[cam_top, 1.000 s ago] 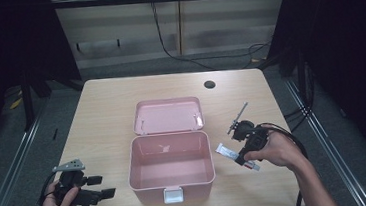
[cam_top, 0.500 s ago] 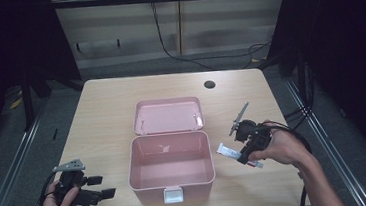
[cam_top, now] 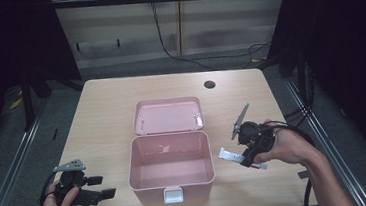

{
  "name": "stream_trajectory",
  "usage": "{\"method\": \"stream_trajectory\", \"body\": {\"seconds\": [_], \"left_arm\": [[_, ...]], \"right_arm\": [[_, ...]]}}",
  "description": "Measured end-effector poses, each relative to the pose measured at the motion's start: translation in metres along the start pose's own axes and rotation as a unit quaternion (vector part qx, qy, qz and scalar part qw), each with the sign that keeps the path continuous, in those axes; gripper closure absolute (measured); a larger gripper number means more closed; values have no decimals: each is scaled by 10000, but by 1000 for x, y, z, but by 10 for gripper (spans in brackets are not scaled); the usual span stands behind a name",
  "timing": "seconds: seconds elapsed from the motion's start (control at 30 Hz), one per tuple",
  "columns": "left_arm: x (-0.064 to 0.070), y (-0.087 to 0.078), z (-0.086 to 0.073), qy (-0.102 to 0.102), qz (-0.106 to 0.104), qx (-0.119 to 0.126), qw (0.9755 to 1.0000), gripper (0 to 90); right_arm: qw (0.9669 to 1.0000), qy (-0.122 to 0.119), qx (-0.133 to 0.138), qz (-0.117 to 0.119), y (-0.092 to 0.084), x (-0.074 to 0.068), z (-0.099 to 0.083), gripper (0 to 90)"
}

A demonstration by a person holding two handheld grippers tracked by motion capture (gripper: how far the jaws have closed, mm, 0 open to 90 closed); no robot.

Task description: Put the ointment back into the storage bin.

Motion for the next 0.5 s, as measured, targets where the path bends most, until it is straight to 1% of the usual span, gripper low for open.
{"method": "stream_trajectory", "body": {"seconds": [0.03, 0.07, 0.17, 0.23, 0.27, 0.3, 0.33, 0.4, 0.43, 0.5], "left_arm": [[0, 0, 0, 3, -2, 1, 10000, 165], [0, 0, 0, 3, -5, 3, 10000, 165], [0, 0, 0, -3, 1, 9, 10000, 165], [0, 0, 0, 5, -3, 8, 10000, 165], [0, 0, 0, -2, -1, 9, 10000, 165], [0, 0, 0, 5, 8, -1, 10000, 165], [0, 0, 0, 4, -2, 2, 10000, 165], [0, 0, 0, -2, 4, 14, 10000, 165], [0, 0, 0, -3, 3, 13, 10000, 165], [0, 0, 0, 7, 7, -1, 10000, 165]], "right_arm": [[10000, -36, 3, 8, -2, -1, 0, 718], [9999, -132, -15, 10, -5, -2, 1, 718], [9999, -158, 18, 53, -9, -4, 1, 719], [9997, -215, 72, 13, -15, -4, 2, 718], [9997, -215, 72, 13, -15, -4, 2, 718], [9997, -172, 158, -5, -20, -3, 2, 718], [9998, -173, 119, -24, -22, -4, 2, 718], [9997, -178, 170, 4, -26, -5, 2, 718], [9995, -255, 180, 5, -28, -4, 2, 718], [9996, -224, 190, 0, -30, -6, 4, 718]]}}
Point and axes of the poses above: each handheld gripper's, and its own axes: y roughly forward along the jaws, z roughly out of its top, x roughly to its right, the point moved 1 cm from there along y, roughly forward along the jaws, and after that the axes turned 11 degrees about -y, right-handed, at the moved point
